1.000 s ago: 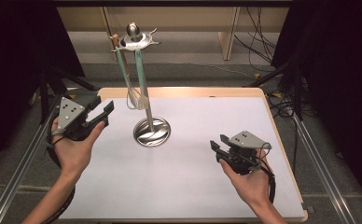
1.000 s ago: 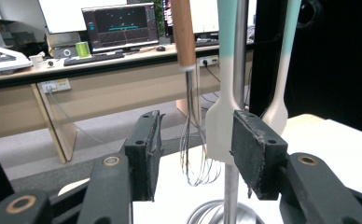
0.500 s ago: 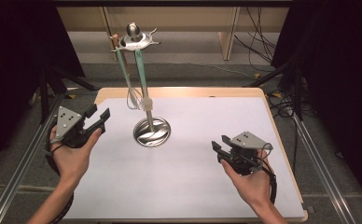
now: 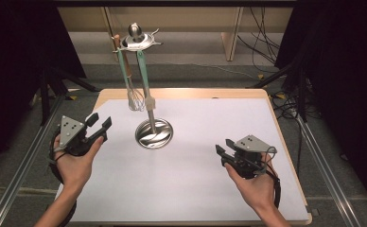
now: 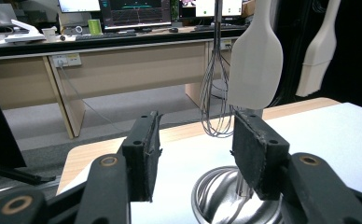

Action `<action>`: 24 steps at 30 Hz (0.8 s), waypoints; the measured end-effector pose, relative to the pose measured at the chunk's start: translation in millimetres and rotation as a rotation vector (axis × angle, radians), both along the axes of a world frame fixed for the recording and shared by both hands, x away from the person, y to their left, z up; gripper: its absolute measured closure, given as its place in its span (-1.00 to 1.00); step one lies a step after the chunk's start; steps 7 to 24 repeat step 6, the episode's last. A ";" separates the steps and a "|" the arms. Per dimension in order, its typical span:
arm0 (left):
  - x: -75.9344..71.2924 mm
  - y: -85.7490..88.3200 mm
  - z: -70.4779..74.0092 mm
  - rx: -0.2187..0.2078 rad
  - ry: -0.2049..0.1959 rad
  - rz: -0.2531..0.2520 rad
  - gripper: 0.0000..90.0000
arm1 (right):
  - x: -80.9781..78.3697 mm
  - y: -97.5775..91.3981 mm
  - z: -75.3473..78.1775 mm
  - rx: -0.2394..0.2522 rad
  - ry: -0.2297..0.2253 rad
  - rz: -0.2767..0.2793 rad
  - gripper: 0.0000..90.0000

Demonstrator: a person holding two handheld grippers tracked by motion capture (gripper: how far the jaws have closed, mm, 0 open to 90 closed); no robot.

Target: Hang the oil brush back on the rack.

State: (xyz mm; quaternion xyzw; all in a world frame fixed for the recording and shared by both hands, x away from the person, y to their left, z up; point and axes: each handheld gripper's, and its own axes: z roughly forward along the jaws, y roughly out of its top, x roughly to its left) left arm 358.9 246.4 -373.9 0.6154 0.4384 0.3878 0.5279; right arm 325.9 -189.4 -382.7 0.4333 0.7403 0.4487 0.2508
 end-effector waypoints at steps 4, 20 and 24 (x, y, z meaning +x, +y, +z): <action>0.8 -1.7 -5.7 -0.018 0.002 -0.021 0.11 | 1.7 -3.6 -3.8 -0.001 -0.014 0.009 0.27; 1.7 -4.2 -8.8 -0.035 -0.003 -0.034 0.10 | 1.9 -7.1 -5.6 -0.017 -0.018 0.007 0.26; 1.7 -4.2 -8.8 -0.035 -0.003 -0.034 0.10 | 1.9 -7.1 -5.6 -0.017 -0.018 0.007 0.26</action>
